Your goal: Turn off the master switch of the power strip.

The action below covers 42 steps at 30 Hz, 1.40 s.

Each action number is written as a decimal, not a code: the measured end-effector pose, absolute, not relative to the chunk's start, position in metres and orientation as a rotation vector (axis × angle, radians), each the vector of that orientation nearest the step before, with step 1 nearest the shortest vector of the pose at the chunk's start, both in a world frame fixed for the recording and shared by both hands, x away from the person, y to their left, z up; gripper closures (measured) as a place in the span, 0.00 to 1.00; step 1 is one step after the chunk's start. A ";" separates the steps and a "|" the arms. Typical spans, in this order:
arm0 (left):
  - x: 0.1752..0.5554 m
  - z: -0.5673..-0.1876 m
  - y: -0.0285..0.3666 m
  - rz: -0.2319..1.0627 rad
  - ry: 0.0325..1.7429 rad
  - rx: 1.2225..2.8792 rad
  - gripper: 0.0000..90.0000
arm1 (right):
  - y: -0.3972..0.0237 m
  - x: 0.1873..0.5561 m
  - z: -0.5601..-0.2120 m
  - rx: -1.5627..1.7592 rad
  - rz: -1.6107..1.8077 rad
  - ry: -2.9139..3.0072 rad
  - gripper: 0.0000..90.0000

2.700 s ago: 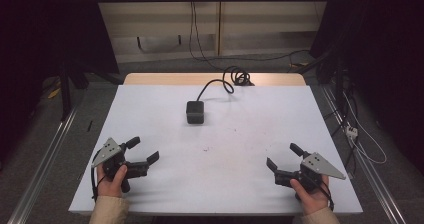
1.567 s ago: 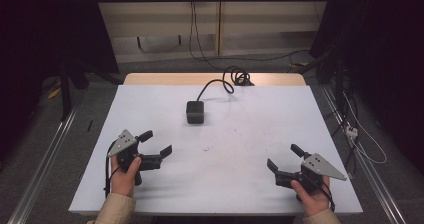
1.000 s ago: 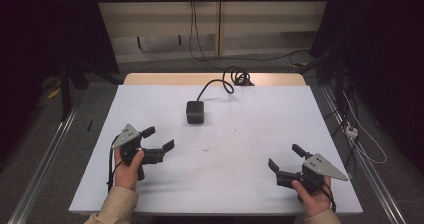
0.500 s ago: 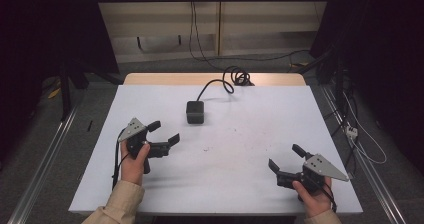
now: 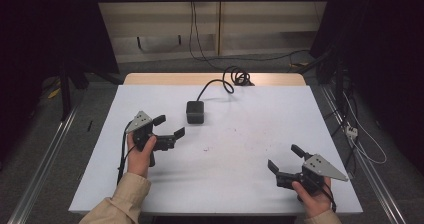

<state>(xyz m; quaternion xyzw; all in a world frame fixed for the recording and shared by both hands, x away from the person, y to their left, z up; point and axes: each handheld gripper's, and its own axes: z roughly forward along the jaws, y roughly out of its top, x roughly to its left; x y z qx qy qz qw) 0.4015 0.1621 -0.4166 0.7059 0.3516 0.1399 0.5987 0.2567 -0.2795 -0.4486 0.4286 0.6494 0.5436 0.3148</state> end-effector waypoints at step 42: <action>0.432 -0.417 0.139 0.366 0.828 1.663 0.04 | -0.278 0.257 -0.449 1.112 1.426 1.734 0.04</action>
